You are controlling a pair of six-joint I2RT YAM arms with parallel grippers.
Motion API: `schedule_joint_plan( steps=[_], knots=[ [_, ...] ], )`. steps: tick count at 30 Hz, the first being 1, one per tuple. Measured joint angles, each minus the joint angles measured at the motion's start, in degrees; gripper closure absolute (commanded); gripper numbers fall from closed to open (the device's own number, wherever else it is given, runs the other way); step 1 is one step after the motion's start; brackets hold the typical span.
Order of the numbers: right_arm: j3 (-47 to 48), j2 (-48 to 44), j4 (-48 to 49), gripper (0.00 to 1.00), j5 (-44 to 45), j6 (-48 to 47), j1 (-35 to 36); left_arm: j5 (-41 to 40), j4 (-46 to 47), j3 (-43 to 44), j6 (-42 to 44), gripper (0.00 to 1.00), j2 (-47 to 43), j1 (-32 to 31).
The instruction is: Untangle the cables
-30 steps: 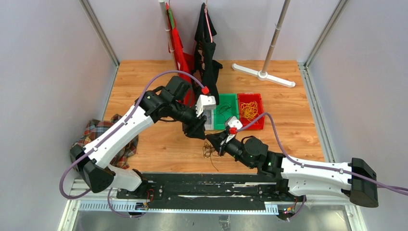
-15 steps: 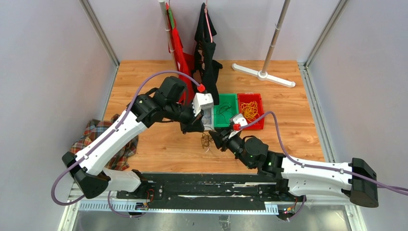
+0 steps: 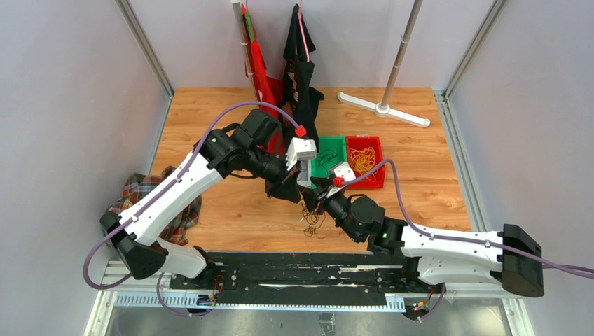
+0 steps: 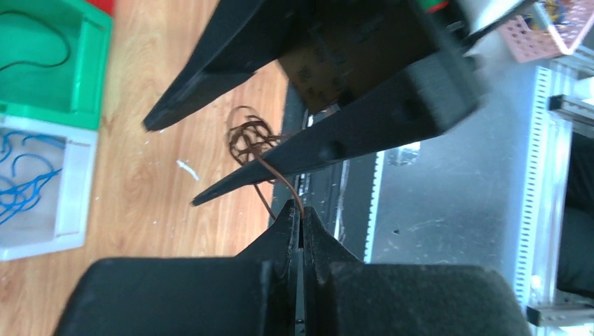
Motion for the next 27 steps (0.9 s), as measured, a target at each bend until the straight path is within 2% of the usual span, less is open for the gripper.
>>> schedule_joint_plan(
  steps=[5,9,13,21,27],
  knots=[
    [-0.2,3.3,2.4,0.59,0.5,-1.2,0.0,7.2,-4.7,5.7,1.2,0.99,1.4,0.0],
    [-2.2,5.2,3.7,0.67,0.8,-1.0,0.0,12.1,-6.6,8.4,1.4,0.99,1.4,0.0],
    [-4.1,8.0,4.7,0.72,0.8,0.3,0.0,14.1,-7.9,9.8,1.4,0.99,1.6,-0.1],
    [-9.6,12.0,5.4,0.76,1.0,5.4,0.0,12.8,-9.2,22.1,1.7,1.0,2.3,-0.2],
    [-13.0,12.0,6.1,0.78,2.5,9.6,0.0,5.8,-9.3,31.5,6.5,1.0,1.2,-0.2]
  ],
)
